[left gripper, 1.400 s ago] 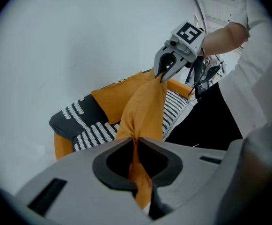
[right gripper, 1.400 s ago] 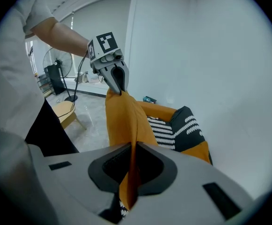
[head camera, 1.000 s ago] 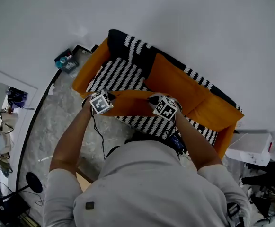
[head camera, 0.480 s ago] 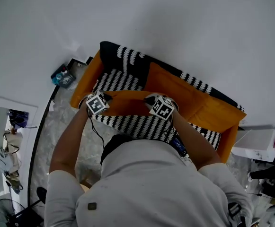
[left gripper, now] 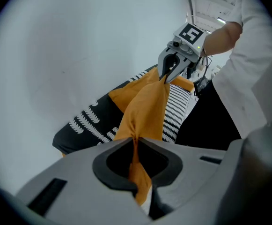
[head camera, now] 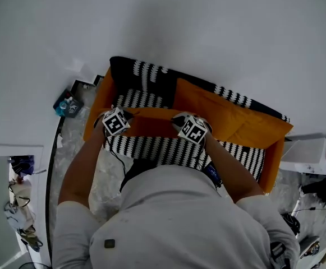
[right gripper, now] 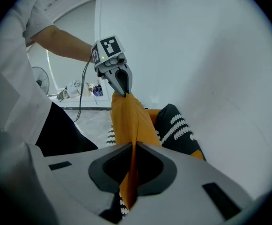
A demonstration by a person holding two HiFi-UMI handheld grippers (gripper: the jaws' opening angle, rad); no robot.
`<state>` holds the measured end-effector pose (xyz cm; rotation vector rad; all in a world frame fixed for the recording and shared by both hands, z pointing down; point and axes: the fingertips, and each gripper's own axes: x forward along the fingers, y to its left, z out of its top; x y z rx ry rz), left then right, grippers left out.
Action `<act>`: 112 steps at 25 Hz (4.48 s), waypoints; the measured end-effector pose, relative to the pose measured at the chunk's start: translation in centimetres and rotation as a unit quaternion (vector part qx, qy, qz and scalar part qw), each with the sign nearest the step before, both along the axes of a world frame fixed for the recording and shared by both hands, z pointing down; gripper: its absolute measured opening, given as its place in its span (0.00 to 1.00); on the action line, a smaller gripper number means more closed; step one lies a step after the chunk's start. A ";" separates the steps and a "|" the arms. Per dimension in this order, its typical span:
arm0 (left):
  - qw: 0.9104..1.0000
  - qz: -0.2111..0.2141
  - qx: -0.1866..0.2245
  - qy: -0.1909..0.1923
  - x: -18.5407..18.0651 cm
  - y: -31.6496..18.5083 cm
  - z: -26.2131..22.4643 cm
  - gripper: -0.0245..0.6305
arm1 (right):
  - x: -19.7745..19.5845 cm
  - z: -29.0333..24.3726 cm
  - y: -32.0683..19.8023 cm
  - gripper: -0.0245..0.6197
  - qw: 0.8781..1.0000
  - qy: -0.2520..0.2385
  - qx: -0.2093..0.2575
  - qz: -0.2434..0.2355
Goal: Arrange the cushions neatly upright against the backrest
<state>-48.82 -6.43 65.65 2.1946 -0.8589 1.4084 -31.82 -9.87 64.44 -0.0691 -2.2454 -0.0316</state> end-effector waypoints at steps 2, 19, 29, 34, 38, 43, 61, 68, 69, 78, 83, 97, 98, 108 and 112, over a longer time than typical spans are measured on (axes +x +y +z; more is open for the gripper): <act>1.000 0.012 -0.006 0.006 -1.5 -1.1 0.7 0.09 | -1.5 0.6 -0.6 0.10 1.000 0.006 -0.004 0.018; 0.987 0.151 -0.047 0.015 -10.7 -10.6 5.7 0.09 | -10.6 5.4 -5.4 0.10 0.987 0.049 -0.030 0.153; 0.983 0.172 -0.064 0.014 -13.5 -15.3 9.6 0.09 | -13.5 9.3 -9.6 0.10 0.981 0.078 -0.042 0.174; 0.982 0.176 -0.067 0.012 -13.9 -17.8 11.2 0.09 | -13.7 11.1 -13.0 0.10 0.977 0.091 -0.043 0.191; 0.981 0.181 -0.068 0.005 -13.9 -19.9 12.4 0.10 | -13.6 12.8 -15.2 0.10 0.975 0.107 -0.046 0.192; 0.980 0.183 -0.077 -0.011 -14.1 -21.3 15.0 0.11 | -14.0 15.8 -15.8 0.10 0.976 0.140 -0.043 0.163; 0.996 0.064 -0.040 0.043 -15.5 -26.3 19.3 0.22 | -14.2 19.6 -21.5 0.19 0.965 0.151 0.024 0.212; 0.998 0.031 0.007 0.049 -16.2 -27.4 18.6 0.27 | -14.2 19.5 -22.0 0.20 0.962 0.136 0.041 0.233; 0.998 0.025 0.013 0.050 -16.5 -27.5 18.3 0.27 | -14.2 19.4 -22.0 0.21 0.962 0.135 0.041 0.235; 0.994 -0.022 0.040 0.096 -17.3 -27.2 14.3 0.27 | -14.2 15.6 -21.8 0.30 0.960 0.082 0.030 0.266; 0.987 -0.071 0.056 0.130 -17.7 -26.6 11.2 0.27 | -14.0 11.9 -21.4 0.30 0.955 0.033 0.029 0.293; 0.951 -0.121 0.181 0.218 -15.1 -21.9 -3.3 0.27 | -13.7 -1.7 -17.5 0.30 0.934 -0.099 0.070 0.337; 0.948 -0.122 0.189 0.227 -14.8 -21.4 -4.5 0.27 | -13.5 -2.9 -17.1 0.30 0.930 -0.109 0.070 0.344; 0.919 -0.120 0.250 0.281 -11.7 -16.0 -14.1 0.19 | -12.0 -12.8 -13.8 0.21 0.898 -0.205 0.110 0.374; 0.908 -0.117 0.274 0.294 -10.7 -14.7 -16.7 0.13 | -11.8 -16.1 -12.8 0.15 0.891 -0.228 0.133 0.369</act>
